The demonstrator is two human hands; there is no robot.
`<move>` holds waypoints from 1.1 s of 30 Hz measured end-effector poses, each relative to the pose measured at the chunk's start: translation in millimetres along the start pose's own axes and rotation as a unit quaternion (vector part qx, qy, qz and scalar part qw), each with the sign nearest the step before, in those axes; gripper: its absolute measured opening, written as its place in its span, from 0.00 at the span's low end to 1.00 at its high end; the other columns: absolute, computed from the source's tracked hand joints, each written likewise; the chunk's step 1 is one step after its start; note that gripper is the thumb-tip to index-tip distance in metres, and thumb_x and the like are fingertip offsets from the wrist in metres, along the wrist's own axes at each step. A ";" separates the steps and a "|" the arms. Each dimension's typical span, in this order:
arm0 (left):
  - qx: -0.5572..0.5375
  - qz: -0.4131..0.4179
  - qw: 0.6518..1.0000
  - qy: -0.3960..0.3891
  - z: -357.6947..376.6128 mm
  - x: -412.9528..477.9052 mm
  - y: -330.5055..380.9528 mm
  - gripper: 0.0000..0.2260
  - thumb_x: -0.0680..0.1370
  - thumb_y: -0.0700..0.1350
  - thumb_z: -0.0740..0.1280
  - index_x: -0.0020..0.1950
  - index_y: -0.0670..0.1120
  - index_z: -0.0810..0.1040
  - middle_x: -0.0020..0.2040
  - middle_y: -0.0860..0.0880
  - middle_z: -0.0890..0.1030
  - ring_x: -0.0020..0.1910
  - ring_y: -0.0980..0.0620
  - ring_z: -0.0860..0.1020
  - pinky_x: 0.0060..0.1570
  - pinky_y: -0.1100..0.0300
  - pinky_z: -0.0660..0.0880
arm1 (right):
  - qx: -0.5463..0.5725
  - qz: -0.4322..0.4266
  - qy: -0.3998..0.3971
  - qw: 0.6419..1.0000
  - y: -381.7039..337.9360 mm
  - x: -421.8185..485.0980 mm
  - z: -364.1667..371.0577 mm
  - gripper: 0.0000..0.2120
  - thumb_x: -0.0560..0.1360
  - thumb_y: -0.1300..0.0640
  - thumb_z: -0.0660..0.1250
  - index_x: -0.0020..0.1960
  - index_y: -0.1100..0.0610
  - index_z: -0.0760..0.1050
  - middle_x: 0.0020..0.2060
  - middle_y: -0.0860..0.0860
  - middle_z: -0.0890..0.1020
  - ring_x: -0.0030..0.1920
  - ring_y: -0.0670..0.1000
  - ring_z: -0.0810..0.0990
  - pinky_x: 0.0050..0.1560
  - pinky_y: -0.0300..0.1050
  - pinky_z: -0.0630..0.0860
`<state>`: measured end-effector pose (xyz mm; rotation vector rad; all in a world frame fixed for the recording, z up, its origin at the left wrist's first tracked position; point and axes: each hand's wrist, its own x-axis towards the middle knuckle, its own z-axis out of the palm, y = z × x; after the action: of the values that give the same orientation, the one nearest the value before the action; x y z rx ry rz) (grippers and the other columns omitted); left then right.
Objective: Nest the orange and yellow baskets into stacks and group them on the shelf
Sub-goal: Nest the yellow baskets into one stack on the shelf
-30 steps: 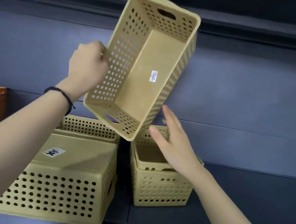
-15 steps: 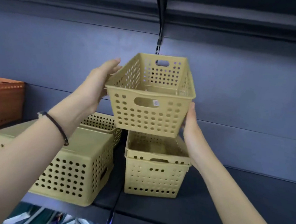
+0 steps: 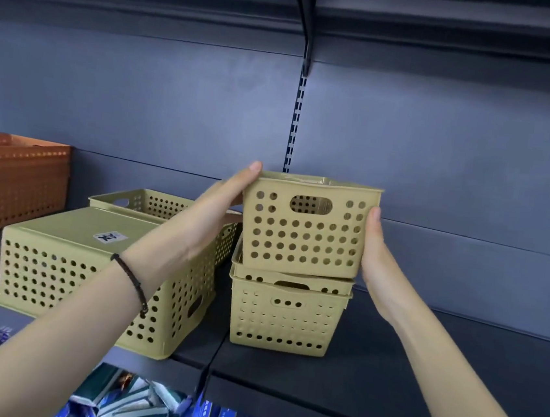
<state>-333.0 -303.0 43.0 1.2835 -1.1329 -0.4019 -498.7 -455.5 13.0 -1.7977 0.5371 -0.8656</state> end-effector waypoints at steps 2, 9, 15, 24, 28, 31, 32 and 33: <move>-0.011 0.005 1.000 0.008 3.5 0.8 -2.1 0.17 0.79 0.60 0.55 0.46 0.55 0.82 0.44 0.59 0.85 0.50 0.60 0.80 0.62 0.52 0.69 | -0.008 0.003 -0.005 1.000 5.8 -1.8 1.7 0.33 0.76 0.33 0.37 0.75 0.42 0.59 0.65 0.39 0.70 0.63 0.40 0.67 0.60 0.40 0.60; -0.012 -0.009 1.000 0.000 6.8 6.2 -17.5 0.15 0.79 0.57 0.56 0.51 0.52 0.79 0.44 0.60 0.85 0.51 0.60 0.79 0.65 0.54 0.67 | -0.030 -0.036 -0.043 0.998 17.6 -4.2 1.0 0.37 0.69 0.30 0.40 0.77 0.39 0.48 0.69 0.36 0.64 0.67 0.38 0.63 0.62 0.39 0.60; -0.013 -0.017 0.999 -0.027 -6.2 -6.0 -41.2 0.38 0.68 0.71 0.64 0.69 0.46 0.72 0.64 0.51 0.80 0.66 0.54 0.75 0.72 0.52 0.62 | -0.027 -0.009 -0.048 0.998 36.8 -12.4 1.6 0.33 0.69 0.31 0.39 0.73 0.38 0.53 0.60 0.32 0.68 0.50 0.21 0.63 0.53 0.25 0.64; -0.068 -0.066 0.995 -0.034 1.9 -14.4 -62.4 0.12 0.76 0.46 0.67 0.59 0.48 0.77 0.52 0.52 0.86 0.52 0.59 0.82 0.60 0.59 0.70 | 0.089 -0.065 0.066 0.992 52.4 -9.7 13.9 0.18 0.83 0.54 0.50 0.70 0.38 0.57 0.71 0.43 0.64 0.66 0.41 0.67 0.64 0.43 0.64; -0.020 -0.067 0.997 -0.020 -7.5 -18.6 -64.5 0.46 0.62 0.65 0.74 0.74 0.45 0.66 0.70 0.49 0.74 0.69 0.54 0.72 0.73 0.50 0.61 | 0.033 -0.064 0.050 0.996 57.8 -7.9 12.2 0.16 0.83 0.54 0.49 0.61 0.41 0.71 0.72 0.40 0.63 0.65 0.39 0.64 0.66 0.44 0.60; 0.064 -0.063 0.996 -0.015 -11.1 -21.4 -61.0 0.46 0.63 0.69 0.71 0.75 0.46 0.65 0.70 0.51 0.74 0.69 0.54 0.72 0.73 0.50 0.62 | 0.016 -0.094 0.059 0.994 62.1 -9.5 14.0 0.15 0.82 0.48 0.50 0.64 0.44 0.70 0.73 0.41 0.63 0.68 0.40 0.63 0.64 0.39 0.57; 0.087 -0.063 0.994 -0.017 -12.5 -21.5 -59.0 0.41 0.66 0.66 0.69 0.73 0.46 0.68 0.68 0.52 0.76 0.67 0.55 0.73 0.72 0.51 0.64 | 0.011 -0.103 0.060 0.993 63.9 -10.3 13.7 0.17 0.79 0.45 0.50 0.65 0.44 0.70 0.74 0.42 0.63 0.70 0.41 0.63 0.64 0.38 0.56; 0.108 -0.058 0.992 -0.022 -15.4 -20.1 -57.2 0.34 0.71 0.63 0.68 0.71 0.46 0.71 0.66 0.52 0.78 0.64 0.56 0.76 0.70 0.53 0.67 | 0.005 -0.111 0.058 0.992 65.0 -11.3 12.8 0.20 0.77 0.43 0.50 0.64 0.43 0.70 0.74 0.42 0.63 0.71 0.41 0.62 0.65 0.38 0.57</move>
<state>-310.2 -296.5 -14.8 1.5404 -1.1655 -0.4027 -493.9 -464.2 -53.4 -1.8290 0.4098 -1.1275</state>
